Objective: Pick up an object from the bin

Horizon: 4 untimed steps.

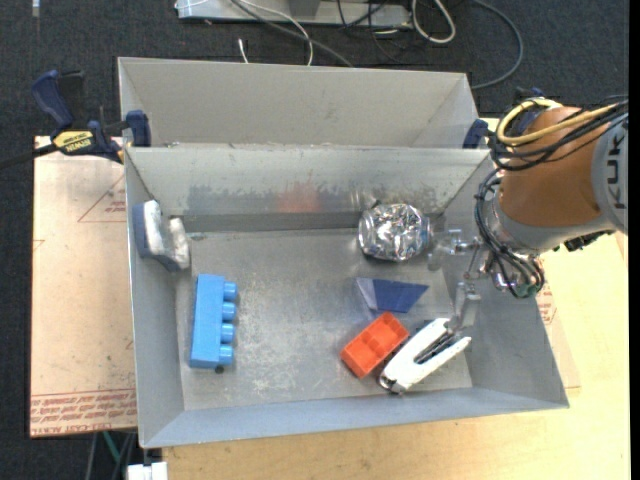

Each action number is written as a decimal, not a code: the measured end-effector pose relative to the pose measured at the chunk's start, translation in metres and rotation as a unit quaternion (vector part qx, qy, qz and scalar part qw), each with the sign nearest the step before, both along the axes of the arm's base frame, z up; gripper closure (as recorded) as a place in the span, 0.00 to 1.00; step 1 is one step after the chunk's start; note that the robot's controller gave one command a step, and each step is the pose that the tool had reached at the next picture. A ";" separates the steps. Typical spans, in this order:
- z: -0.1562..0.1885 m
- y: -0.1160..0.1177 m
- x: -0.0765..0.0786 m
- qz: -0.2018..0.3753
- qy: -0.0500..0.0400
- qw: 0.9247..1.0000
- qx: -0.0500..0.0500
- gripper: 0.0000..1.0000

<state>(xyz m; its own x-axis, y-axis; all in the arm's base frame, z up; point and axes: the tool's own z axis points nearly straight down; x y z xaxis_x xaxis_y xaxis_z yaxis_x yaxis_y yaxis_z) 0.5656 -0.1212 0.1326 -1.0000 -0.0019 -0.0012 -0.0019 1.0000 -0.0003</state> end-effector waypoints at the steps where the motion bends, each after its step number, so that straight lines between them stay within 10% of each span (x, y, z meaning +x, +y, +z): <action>1: 0.000 0.000 0.000 0.000 0.000 1.000 0.000 0.00; 3: -0.048 0.014 0.016 0.113 -0.002 0.994 0.000 0.00; 4: -0.057 0.033 0.022 0.072 -0.004 0.997 0.000 0.00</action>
Offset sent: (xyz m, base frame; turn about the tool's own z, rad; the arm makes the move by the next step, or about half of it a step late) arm 0.0067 0.0241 -0.0455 -0.1096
